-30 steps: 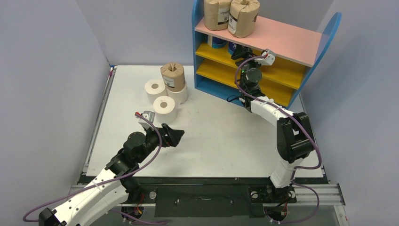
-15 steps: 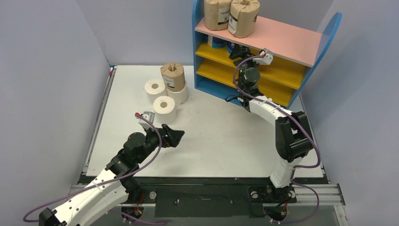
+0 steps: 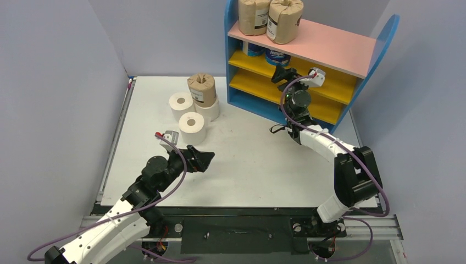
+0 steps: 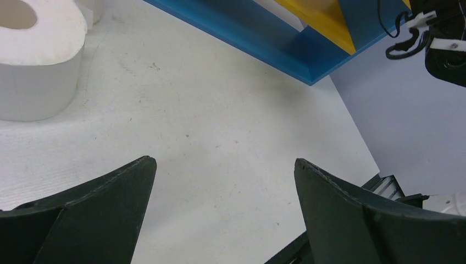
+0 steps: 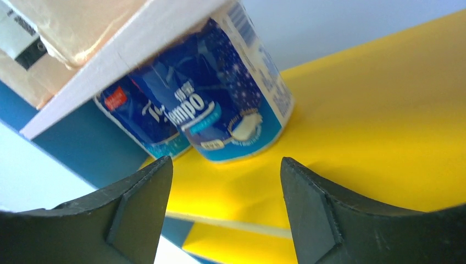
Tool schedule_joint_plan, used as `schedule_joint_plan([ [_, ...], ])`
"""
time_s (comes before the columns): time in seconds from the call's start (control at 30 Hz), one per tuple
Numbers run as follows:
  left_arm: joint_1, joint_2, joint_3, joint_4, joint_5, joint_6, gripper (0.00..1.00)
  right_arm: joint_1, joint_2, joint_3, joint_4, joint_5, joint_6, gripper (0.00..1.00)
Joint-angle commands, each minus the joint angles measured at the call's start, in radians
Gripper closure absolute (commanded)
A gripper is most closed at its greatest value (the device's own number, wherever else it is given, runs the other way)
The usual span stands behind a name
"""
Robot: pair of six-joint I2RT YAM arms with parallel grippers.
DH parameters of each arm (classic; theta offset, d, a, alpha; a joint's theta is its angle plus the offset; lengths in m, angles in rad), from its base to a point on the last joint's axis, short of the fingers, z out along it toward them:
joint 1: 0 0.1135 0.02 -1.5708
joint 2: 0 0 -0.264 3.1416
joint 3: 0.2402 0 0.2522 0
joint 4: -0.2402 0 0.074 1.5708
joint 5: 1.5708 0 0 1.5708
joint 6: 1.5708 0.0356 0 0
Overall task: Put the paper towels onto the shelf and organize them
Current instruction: Place the paper towel on the shelf.
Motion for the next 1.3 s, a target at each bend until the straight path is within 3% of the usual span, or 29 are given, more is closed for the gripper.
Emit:
schedule_joint_plan([
  [0.0,0.003,-0.023,0.004,0.026,-0.006,0.007,0.04,0.001,-0.147,-0.092,-0.048,-0.064,0.009,0.32],
  [0.23,0.004,-0.021,0.038,-0.041,-0.066,-0.008,0.04,0.048,-0.439,-0.239,-0.248,-0.137,0.009,0.32],
  [0.5,0.006,0.039,0.137,-0.166,-0.191,-0.074,0.04,0.311,-0.723,-0.401,-0.501,-0.032,-0.083,0.32],
  [0.67,0.007,0.072,0.188,-0.248,-0.300,-0.129,0.04,0.433,-0.805,-0.433,-0.727,0.065,0.002,0.32],
  [0.83,0.027,0.139,0.288,-0.381,-0.361,-0.177,0.04,0.481,-0.805,-0.500,-0.786,0.107,0.080,0.27],
  [0.97,0.105,0.215,0.370,-0.458,-0.323,-0.195,0.04,0.480,-0.758,-0.518,-0.822,0.131,0.179,0.18],
  [1.17,0.315,0.340,0.464,-0.530,-0.102,-0.181,0.04,0.467,-0.724,-0.579,-0.748,0.091,0.217,0.17],
  [1.27,0.392,0.391,0.498,-0.563,-0.067,-0.182,0.04,0.410,-0.740,-0.640,-0.706,0.040,0.261,0.17],
])
